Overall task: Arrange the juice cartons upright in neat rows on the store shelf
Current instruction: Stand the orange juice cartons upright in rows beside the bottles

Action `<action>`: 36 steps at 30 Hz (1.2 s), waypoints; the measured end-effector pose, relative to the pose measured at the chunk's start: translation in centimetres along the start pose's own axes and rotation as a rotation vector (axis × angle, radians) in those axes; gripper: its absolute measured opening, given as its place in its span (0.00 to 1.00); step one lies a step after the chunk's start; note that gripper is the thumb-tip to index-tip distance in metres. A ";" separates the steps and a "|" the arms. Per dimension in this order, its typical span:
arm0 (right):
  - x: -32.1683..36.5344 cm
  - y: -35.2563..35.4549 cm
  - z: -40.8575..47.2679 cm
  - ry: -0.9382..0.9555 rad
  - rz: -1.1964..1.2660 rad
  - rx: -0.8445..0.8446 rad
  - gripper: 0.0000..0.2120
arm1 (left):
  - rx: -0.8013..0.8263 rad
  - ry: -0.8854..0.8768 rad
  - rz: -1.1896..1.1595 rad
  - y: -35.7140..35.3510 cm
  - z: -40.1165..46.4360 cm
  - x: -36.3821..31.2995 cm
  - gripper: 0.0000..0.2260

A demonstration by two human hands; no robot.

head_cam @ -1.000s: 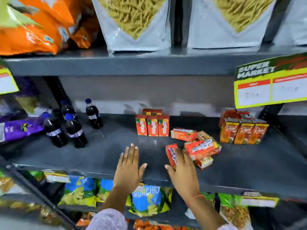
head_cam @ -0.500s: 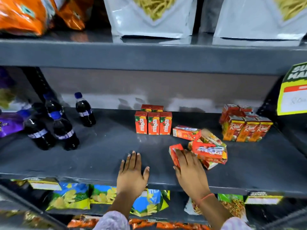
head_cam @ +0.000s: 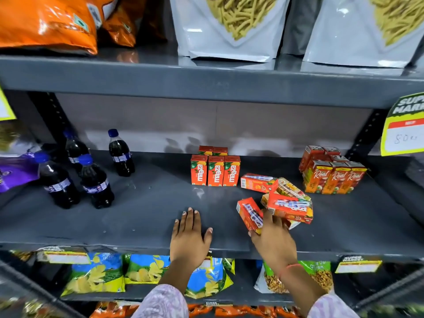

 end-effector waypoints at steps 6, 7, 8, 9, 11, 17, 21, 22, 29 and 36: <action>2.8 1.7 1.8 0.169 -0.038 -0.016 0.26 | -0.014 0.046 -0.003 0.7 0.6 3.2 0.31; 3.6 2.1 2.3 0.230 -0.030 0.003 0.26 | -0.013 0.053 -0.005 0.8 0.9 3.7 0.31; 4.3 2.5 2.7 0.280 -0.011 0.042 0.26 | -0.019 0.071 -0.011 1.0 1.0 3.9 0.31; 6.1 2.3 4.5 0.372 -0.009 0.102 0.26 | -0.043 0.141 -0.028 1.1 1.8 5.0 0.31; 8.4 3.0 5.7 0.500 -0.069 0.149 0.25 | -0.081 0.200 -0.042 1.3 2.1 5.9 0.29; 14.0 3.3 8.6 0.932 -0.378 0.094 0.23 | -0.122 0.226 -0.037 1.0 1.9 6.1 0.28; 16.3 1.5 9.1 1.211 -0.552 0.162 0.25 | -0.156 0.234 -0.038 1.1 1.9 6.3 0.28; 16.1 0.9 9.1 1.234 -0.569 0.190 0.26 | -0.162 0.235 -0.043 1.1 1.8 6.2 0.28; 14.9 1.4 9.9 1.185 -0.552 0.242 0.37 | -0.157 0.234 -0.036 1.1 1.8 6.3 0.28; 16.7 3.2 11.1 1.078 -0.425 0.391 0.16 | -0.148 0.245 -0.037 1.3 1.8 6.2 0.28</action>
Point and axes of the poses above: each hand's wrist, its own z-axis towards the middle knuckle, its own y-axis out of the back of the hand, x = y × z, the point moved 3 cm from there along z, towards the middle knuckle, and after that the axes turned 5 degrees about z, right-handed, at the moved point
